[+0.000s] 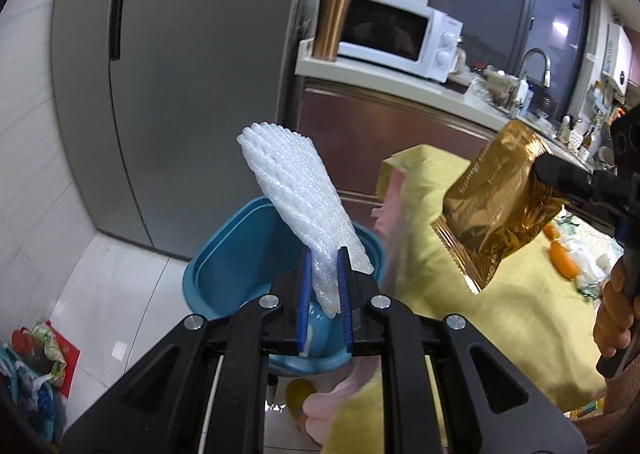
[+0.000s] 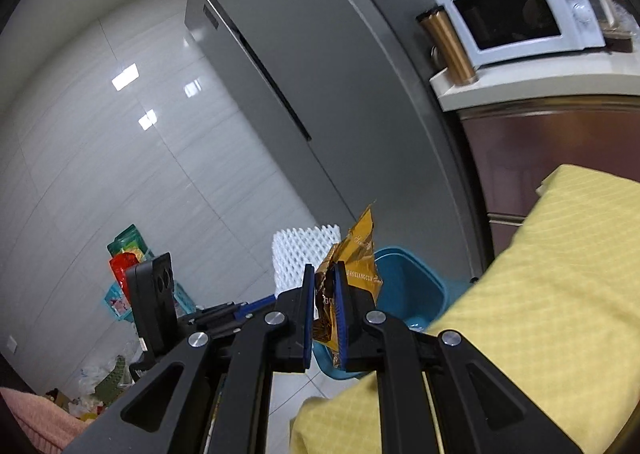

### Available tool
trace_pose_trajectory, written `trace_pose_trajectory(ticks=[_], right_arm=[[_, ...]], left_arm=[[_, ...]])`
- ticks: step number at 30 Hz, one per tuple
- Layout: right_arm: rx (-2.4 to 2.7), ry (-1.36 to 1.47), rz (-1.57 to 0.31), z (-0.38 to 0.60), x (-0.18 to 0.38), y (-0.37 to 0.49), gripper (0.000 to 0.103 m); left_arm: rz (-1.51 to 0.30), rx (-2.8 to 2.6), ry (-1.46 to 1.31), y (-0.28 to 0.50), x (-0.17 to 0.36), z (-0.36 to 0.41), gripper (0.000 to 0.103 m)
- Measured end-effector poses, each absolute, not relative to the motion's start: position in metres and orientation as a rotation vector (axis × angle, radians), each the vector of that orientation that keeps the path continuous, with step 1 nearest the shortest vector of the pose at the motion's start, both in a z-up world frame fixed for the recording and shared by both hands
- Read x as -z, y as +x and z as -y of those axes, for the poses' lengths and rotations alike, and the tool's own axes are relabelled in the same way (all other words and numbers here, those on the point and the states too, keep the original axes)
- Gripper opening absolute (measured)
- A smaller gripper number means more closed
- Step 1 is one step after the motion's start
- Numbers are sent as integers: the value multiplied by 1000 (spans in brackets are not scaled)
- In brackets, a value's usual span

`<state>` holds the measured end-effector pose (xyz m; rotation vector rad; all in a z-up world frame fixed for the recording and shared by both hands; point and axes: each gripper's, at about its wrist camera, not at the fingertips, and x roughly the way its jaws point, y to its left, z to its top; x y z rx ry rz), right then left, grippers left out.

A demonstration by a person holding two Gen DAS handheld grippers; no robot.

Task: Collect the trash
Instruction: 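Carry both items over the blue bin and open both tools to release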

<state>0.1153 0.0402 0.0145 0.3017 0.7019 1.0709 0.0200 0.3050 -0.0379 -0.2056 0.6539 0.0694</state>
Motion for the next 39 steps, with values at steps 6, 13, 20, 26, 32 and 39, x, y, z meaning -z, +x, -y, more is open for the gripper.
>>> trace_pose_trajectory(ticks=[6, 13, 20, 26, 32, 39], right_arm=[[-1097, 287, -762, -72, 0, 128, 8], [-1087, 248, -854, -105, 24, 144, 9], [-1046, 201, -946, -125, 49, 153, 9], [-1008, 170, -1006, -137, 63, 160, 11], [-971, 143, -1043, -144, 73, 165, 13], [-953, 159, -1006, -127, 63, 162, 21]], left_arm=[[-700, -87, -226, 27, 58, -316, 13], [-758, -97, -233, 42, 80, -318, 14], [-814, -107, -230, 57, 103, -316, 14], [-855, -119, -244, 75, 117, -316, 16], [-884, -133, -247, 89, 132, -313, 19], [-875, -133, -268, 98, 135, -309, 26]])
